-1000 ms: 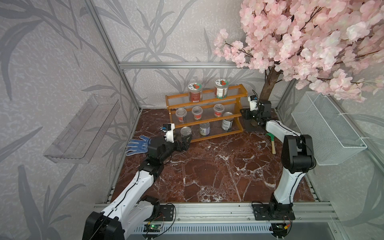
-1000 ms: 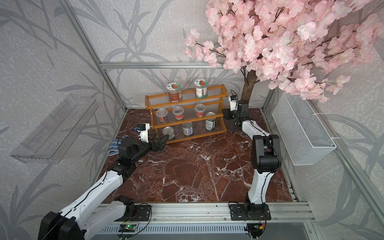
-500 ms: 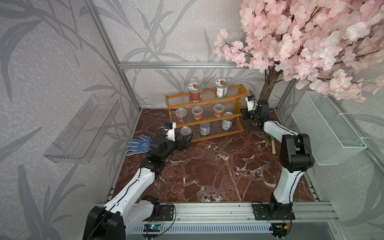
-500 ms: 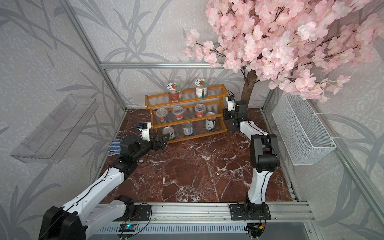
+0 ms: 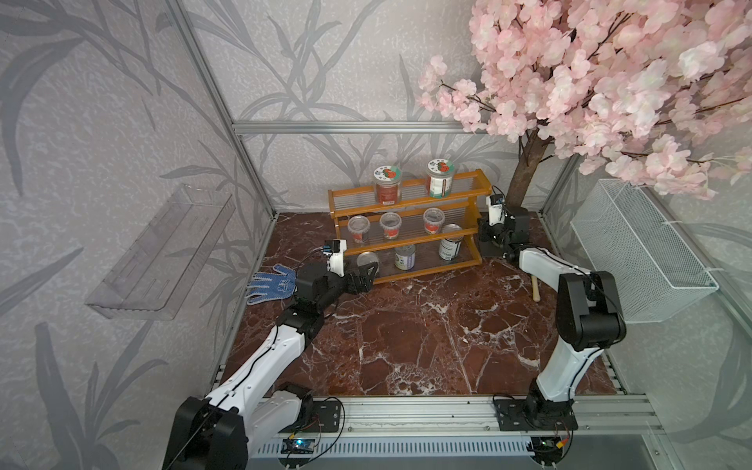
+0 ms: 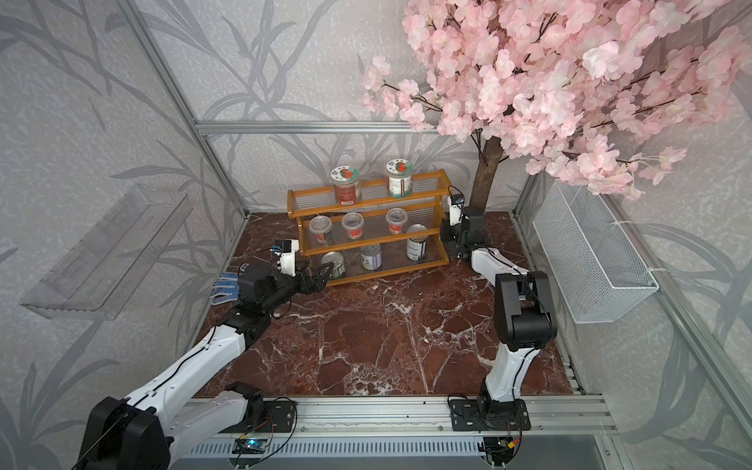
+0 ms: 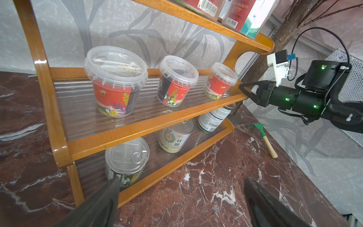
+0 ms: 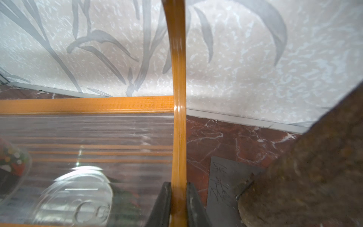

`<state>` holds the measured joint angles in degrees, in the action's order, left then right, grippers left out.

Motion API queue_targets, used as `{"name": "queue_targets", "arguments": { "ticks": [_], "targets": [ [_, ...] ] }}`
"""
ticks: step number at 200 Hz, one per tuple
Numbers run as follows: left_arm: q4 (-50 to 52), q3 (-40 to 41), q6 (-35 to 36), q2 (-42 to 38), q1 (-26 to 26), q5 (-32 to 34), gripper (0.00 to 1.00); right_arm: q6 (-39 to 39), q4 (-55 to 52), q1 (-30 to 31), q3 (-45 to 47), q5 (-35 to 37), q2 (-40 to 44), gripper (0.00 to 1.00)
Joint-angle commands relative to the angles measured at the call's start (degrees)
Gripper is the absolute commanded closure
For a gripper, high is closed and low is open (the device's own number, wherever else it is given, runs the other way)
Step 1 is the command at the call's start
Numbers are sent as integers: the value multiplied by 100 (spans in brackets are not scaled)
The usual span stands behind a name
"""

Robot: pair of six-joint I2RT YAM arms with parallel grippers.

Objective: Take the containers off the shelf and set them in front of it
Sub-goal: Adjust the shelf at the center of the board.

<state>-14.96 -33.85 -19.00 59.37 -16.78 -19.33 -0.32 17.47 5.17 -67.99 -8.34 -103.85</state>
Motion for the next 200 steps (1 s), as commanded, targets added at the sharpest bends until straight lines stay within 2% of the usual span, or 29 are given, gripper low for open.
{"name": "queue_targets", "arguments": {
  "ticks": [1,24,90,94,137,166,200],
  "targets": [
    [-7,-211,152,29,-25,70,0,5,-47,251,335,553,431,95],
    [-1,-210,178,59,-19,60,0,294,-117,477,581,1266,672,96],
    [-103,-82,189,62,-19,30,0,462,-484,1023,852,2522,1183,96],
    [-107,-78,196,61,-19,27,0,733,-498,1052,874,2607,1211,96],
    [-195,37,197,57,-19,-9,0,866,-508,1456,1235,3567,1466,98],
    [-226,107,203,17,-19,-35,0,958,-415,1545,1495,3935,1672,98],
    [-306,212,152,4,-19,-70,0,669,-40,1540,1564,3954,1514,97]
  ]
}}
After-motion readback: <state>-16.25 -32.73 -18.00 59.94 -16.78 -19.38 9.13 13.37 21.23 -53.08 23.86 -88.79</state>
